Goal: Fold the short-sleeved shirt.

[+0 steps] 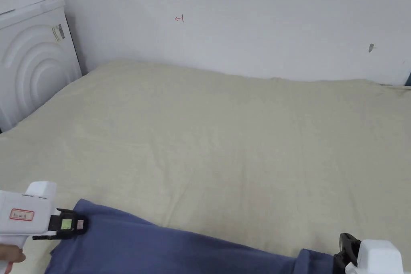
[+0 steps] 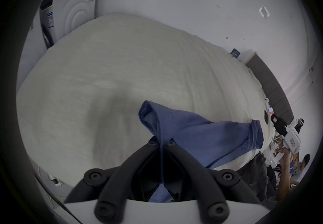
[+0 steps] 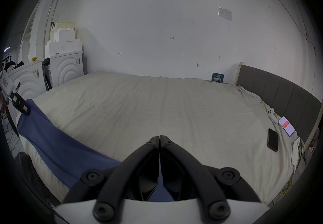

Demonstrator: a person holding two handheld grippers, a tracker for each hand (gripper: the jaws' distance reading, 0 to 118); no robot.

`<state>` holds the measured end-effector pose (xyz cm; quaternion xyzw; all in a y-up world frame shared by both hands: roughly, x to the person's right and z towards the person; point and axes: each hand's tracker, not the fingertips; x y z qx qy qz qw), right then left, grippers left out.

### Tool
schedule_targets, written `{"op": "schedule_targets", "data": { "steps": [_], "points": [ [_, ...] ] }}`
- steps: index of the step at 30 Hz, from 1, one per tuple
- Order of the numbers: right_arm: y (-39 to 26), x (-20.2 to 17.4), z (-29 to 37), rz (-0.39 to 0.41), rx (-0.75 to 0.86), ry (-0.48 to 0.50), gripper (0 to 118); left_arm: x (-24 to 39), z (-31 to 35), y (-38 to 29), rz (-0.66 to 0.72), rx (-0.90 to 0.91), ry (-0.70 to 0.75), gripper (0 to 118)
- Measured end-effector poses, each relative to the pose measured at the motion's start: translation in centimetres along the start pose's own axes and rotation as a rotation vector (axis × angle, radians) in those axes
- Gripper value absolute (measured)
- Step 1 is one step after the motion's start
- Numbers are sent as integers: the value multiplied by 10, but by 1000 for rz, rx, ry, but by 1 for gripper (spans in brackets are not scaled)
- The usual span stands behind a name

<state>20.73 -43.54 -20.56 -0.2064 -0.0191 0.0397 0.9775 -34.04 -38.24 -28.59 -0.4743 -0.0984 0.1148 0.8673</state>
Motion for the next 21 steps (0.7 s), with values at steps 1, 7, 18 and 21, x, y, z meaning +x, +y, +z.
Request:
{"op": "schedule_targets", "data": {
  "steps": [1, 7, 18, 21],
  "points": [
    [0, -1, -1, 1, 0, 3, 1, 0, 5, 0, 8, -8, 1, 0],
    [1, -7, -2, 2, 4, 21, 1, 30, 33, 3, 61, -19, -106, 0],
    [-1, -4, -1, -5, 4, 25, 1, 112, 3, 21, 143, -113, -406, 0],
    [-4, 0, 2, -16, 2, 14, 1, 141, -28, 20, 114, -142, -409, 0]
  ]
}}
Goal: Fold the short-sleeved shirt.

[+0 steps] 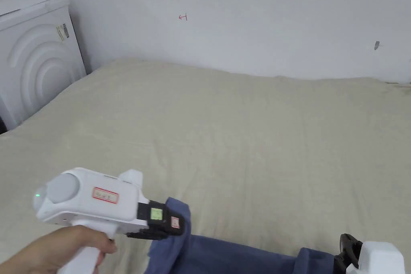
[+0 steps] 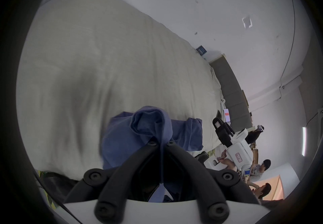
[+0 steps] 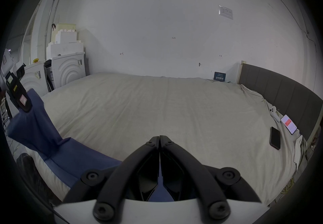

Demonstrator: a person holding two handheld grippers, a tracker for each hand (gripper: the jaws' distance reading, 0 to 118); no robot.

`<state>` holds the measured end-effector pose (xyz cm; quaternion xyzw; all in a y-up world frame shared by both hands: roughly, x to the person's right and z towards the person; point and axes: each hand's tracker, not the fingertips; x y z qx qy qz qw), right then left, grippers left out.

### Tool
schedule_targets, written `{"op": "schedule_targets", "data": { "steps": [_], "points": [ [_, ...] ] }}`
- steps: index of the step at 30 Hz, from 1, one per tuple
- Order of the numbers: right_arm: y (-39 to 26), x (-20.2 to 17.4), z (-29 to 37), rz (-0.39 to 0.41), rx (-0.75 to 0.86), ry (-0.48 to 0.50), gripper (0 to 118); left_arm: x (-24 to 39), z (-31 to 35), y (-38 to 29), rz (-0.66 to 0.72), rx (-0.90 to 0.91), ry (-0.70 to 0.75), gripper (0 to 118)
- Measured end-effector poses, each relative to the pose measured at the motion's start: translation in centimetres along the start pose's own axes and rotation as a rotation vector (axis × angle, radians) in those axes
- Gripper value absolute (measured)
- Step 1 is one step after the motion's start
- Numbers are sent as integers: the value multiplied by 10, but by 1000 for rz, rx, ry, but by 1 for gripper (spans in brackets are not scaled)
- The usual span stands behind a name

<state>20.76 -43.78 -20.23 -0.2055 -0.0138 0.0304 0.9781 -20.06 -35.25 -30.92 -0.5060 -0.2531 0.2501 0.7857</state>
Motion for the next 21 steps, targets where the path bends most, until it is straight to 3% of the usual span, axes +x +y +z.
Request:
{"op": "schedule_targets", "data": {
  "steps": [7, 14, 19, 21],
  "points": [
    [-5, 12, 7, -10, -14, -26, 1, 16, -109, -8, 48, -96, 7, 0],
    [-12, 25, 12, -18, -32, -56, 1, 17, -168, -23, 71, -152, 69, 1],
    [-13, 26, 12, -26, -39, -60, 1, 8, -172, -27, 94, -148, 52, 14],
    [-13, 25, 12, -26, -37, -57, 1, 9, -162, -28, 64, -138, 30, 24]
  ]
}}
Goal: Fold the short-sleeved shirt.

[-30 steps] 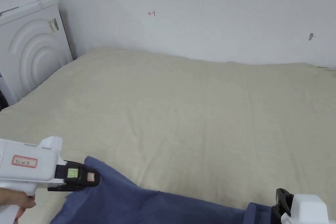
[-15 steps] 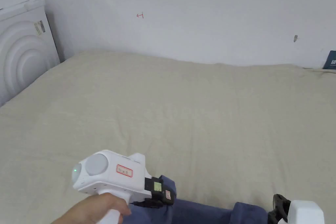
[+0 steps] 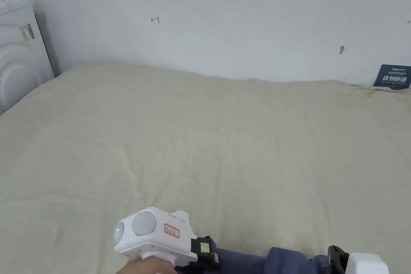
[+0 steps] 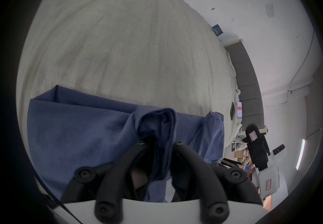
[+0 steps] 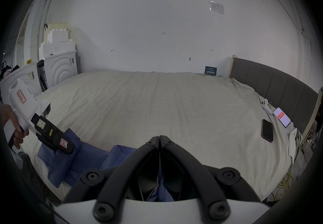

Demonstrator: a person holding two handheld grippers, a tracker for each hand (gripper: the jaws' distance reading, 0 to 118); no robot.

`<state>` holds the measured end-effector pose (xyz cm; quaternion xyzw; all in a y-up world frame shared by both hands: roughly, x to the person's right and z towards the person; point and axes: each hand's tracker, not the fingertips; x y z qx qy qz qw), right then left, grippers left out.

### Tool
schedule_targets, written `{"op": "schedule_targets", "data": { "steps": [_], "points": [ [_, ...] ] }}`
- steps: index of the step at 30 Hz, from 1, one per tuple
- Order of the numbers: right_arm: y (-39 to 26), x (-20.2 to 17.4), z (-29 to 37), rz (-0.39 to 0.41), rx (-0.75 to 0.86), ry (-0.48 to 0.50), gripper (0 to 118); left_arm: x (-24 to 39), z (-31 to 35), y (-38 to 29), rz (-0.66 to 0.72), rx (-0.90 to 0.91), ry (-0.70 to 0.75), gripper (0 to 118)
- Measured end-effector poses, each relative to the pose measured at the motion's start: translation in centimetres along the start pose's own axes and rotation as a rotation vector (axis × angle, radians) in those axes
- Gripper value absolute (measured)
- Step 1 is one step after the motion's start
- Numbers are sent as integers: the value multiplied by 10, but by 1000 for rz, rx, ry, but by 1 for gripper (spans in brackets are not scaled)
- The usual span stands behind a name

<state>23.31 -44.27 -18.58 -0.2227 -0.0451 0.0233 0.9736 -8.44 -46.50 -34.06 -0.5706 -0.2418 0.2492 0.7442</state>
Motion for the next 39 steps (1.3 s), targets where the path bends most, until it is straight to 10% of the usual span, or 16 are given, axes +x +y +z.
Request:
{"op": "schedule_targets", "data": {
  "steps": [5, 13, 23, 35, 39],
  "points": [
    [1, -5, -1, 2, 0, 16, 1, -6, 39, -3, -57, 138, -65, 48],
    [-1, -13, -2, -1, -8, 39, 1, -25, 28, -16, -68, 103, -108, 13],
    [-5, -4, 3, 7, -19, 27, 1, -5, -62, -25, -46, 19, -126, 4],
    [-8, -2, 4, 11, -30, 20, 1, -4, -2, -20, -114, 97, -130, 4],
    [-5, -7, 3, 15, -26, 38, 1, -31, 58, -17, -161, 199, -58, 23]
  ]
}}
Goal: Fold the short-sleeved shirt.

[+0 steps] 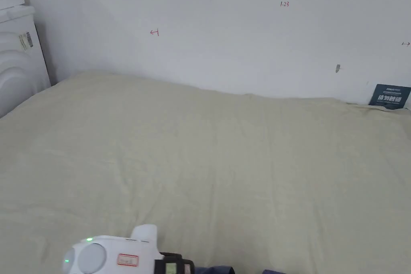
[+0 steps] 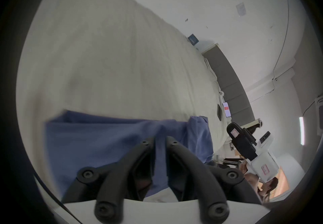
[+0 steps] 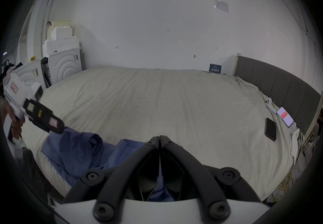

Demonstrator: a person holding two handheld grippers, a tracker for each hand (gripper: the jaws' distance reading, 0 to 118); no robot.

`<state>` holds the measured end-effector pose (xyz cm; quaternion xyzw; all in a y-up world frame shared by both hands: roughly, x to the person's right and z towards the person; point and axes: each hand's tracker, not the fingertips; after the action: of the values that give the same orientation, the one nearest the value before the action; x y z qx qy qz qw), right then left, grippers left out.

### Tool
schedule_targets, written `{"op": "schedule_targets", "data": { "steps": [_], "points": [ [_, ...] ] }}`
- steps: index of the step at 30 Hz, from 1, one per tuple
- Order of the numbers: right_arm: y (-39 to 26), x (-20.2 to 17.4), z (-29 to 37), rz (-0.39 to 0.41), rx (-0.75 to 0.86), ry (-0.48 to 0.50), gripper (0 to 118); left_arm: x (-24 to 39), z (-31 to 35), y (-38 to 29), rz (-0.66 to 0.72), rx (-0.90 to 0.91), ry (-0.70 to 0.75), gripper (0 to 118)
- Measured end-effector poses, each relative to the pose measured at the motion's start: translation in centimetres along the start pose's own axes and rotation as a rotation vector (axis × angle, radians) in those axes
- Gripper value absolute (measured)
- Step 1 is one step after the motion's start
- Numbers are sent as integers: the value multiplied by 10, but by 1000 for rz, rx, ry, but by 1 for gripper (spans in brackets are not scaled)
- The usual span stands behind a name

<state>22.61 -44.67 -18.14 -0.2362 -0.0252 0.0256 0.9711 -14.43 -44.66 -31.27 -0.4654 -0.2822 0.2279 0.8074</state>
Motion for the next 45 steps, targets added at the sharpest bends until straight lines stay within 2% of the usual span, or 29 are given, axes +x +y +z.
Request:
{"op": "schedule_targets", "data": {
  "steps": [4, 10, 14, 19, 21, 23, 24, 26, 31, 42, 45],
  "points": [
    [1, -8, -5, 3, -1, 21, 1, -33, 36, 1, -23, 32, 141, 64],
    [3, -19, -8, 3, 0, 50, 1, -68, 33, -5, 77, -28, 127, 70],
    [4, -22, -7, 10, 2, 55, 1, -72, 13, -13, 64, -72, 169, 70],
    [3, -21, -6, 11, 2, 50, 1, -71, 4, -19, 59, -41, 192, 70],
    [3, -21, -7, 12, -2, 51, 1, -64, 2, -21, 20, -44, 221, 65],
    [2, -22, -7, 8, -5, 51, 1, -57, -1, -23, 7, -42, 222, 40],
    [2, -22, -7, 3, -5, 53, 1, -53, -4, -24, 10, -41, 227, 34],
    [1, -23, -7, -1, -5, 56, 1, -47, -9, -28, -46, -44, 293, 27],
    [0, -26, -6, -1, -4, 62, 1, -49, 1, -27, -31, -26, 281, 6],
    [-1, -21, -5, -13, 0, 57, 1, -45, 36, -22, -73, 9, 199, 0],
    [-1, -20, -4, -16, 0, 54, 1, -41, 48, -20, -50, 29, 122, 0]
  ]
}}
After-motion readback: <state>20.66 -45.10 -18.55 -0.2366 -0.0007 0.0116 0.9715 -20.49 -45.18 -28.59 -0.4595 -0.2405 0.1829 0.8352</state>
